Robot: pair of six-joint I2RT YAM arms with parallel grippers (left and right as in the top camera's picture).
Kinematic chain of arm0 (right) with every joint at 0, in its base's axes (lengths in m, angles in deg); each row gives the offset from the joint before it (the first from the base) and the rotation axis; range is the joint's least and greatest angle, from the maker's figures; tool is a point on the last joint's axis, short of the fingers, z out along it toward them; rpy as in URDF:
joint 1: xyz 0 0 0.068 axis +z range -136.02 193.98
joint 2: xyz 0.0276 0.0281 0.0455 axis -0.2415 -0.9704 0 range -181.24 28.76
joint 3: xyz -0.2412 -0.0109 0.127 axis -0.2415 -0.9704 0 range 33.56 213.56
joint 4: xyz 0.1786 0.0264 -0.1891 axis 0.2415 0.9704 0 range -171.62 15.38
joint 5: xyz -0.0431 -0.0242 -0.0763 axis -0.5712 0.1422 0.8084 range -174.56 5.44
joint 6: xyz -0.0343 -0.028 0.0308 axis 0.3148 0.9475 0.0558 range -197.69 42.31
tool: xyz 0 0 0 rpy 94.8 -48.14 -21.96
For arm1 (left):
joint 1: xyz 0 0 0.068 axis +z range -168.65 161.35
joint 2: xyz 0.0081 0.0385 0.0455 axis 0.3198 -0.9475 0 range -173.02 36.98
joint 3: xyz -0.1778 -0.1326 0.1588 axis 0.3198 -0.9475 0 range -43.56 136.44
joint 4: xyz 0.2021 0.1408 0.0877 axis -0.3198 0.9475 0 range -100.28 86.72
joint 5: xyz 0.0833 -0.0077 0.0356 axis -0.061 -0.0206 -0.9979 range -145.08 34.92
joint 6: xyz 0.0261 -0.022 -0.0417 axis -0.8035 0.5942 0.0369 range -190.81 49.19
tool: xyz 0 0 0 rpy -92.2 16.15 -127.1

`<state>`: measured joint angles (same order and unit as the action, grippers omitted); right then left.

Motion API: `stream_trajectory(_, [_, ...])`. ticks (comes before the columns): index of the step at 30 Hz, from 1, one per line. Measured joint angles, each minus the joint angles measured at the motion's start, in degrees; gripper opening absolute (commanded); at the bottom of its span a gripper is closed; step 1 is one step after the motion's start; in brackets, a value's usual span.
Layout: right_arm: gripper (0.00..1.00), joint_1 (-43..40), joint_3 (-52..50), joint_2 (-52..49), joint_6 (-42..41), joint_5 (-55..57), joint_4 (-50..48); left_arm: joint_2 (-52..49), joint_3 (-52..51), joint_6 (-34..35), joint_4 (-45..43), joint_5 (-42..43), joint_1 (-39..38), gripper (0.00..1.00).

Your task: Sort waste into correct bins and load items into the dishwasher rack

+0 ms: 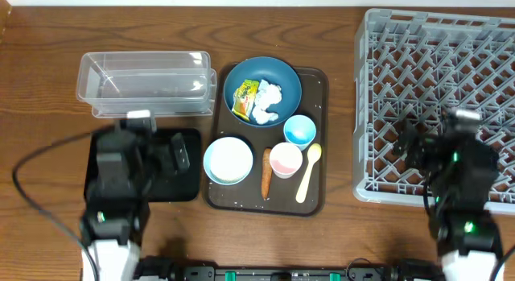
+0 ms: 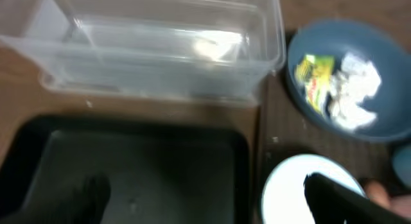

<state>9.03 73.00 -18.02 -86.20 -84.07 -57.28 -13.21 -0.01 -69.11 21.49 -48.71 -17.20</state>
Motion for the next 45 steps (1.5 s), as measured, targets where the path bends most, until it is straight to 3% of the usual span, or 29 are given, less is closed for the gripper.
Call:
stream_trajectory(5, [0.99, 0.00, 11.82, -11.37, 1.79, 0.02, 12.15, -10.40, 13.84, 0.00, 14.45, 1.16, -0.02, 0.98])
stream_trajectory(13, [0.99, 0.00, 17.18, -16.48, 3.08, 0.00, 13.92, -14.43, 16.04, 0.00, 15.39, 1.44, -0.02, 0.98])
stream_trajectory(19, [0.99, 0.00, 17.20, -16.48, 3.10, 0.00, 13.44, -15.56, 16.72, 0.50, 11.19, 4.50, -0.02, 0.97])
stream_trajectory(24, [0.99, 0.00, 17.20, -16.48, 3.10, 0.00, 12.44, -21.42, 23.71, 1.51, 10.91, 5.33, -1.42, 0.96])
stream_trajectory(32, [0.99, 0.00, 17.20, -16.48, 3.10, 0.00, 12.33, -36.09, 36.41, 1.51, 5.95, 5.55, -10.88, 0.96])
stream_trajectory(40, [0.99, 0.00, 17.20, -16.48, 3.10, 0.00, 12.83, -49.16, 37.33, 1.51, -6.64, 5.73, -20.87, 0.96])
stream_trajectory(45, [0.99, 0.00, 17.20, -16.48, 3.13, 0.00, 13.20, -57.44, 37.33, 1.51, -12.15, 5.73, -23.80, 0.90])
